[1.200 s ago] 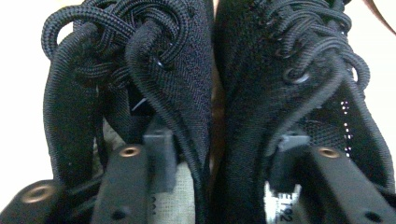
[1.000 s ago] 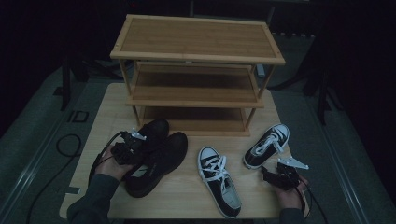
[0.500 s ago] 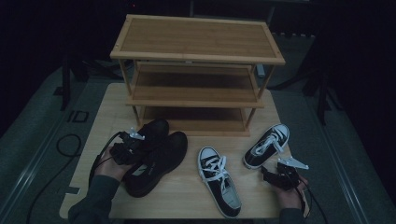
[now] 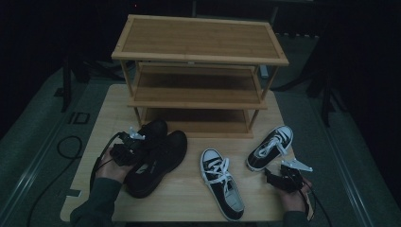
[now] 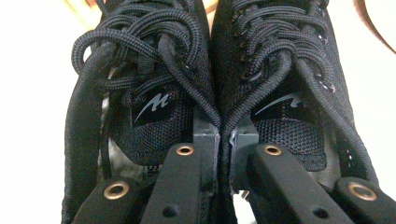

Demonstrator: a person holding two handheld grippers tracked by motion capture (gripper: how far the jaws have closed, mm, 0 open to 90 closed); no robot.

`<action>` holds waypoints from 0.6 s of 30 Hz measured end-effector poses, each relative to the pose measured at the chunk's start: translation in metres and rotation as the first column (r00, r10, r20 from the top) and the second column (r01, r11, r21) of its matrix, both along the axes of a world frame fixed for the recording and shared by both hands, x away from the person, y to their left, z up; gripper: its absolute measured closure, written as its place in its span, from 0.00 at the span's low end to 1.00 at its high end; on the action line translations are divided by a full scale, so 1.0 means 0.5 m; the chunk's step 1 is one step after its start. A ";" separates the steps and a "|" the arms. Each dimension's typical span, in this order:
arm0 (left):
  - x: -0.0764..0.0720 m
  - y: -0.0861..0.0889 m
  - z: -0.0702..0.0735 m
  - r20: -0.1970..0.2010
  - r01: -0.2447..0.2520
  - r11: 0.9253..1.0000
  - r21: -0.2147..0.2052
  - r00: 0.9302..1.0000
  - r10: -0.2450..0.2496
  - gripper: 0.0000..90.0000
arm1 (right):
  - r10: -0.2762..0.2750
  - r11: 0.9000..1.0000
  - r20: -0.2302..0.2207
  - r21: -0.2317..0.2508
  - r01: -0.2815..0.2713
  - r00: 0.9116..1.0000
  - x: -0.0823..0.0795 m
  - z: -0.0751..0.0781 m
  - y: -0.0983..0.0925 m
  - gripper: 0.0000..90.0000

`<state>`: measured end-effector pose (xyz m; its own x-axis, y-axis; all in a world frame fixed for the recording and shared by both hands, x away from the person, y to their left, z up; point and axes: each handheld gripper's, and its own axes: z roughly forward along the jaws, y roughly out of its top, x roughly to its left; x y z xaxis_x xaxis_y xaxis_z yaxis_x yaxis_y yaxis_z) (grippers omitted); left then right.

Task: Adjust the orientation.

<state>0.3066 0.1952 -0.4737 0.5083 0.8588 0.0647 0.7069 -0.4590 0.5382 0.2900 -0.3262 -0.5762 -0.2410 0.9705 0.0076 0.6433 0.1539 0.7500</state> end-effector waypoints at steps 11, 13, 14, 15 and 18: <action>0.007 -0.009 0.005 -0.003 0.000 1.000 -0.004 1.000 0.000 0.94 | 0.000 1.000 0.000 0.000 0.000 1.000 0.000 0.000 0.000 0.29; 0.009 -0.013 0.005 0.002 -0.004 1.000 -0.009 1.000 0.004 0.94 | 0.000 1.000 -0.001 0.000 0.000 1.000 0.000 0.000 0.000 0.29; 0.010 -0.017 0.005 0.005 -0.006 1.000 -0.010 1.000 0.006 0.94 | 0.000 1.000 0.000 0.000 0.000 1.000 0.000 0.000 0.000 0.29; 0.010 -0.017 0.005 0.005 -0.006 1.000 -0.010 1.000 0.006 0.94 | 0.000 1.000 0.000 0.000 0.000 1.000 0.000 0.000 0.000 0.29; 0.014 -0.025 0.005 0.004 -0.009 1.000 -0.013 1.000 0.009 0.94 | 0.000 1.000 -0.001 0.000 0.000 1.000 0.000 0.000 0.000 0.29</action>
<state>0.3137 0.1828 -0.4709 0.5001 0.8642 0.0557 0.7090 -0.4455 0.5466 0.2900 -0.3262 -0.5761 -0.2412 0.9705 0.0076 0.6439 0.1541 0.7494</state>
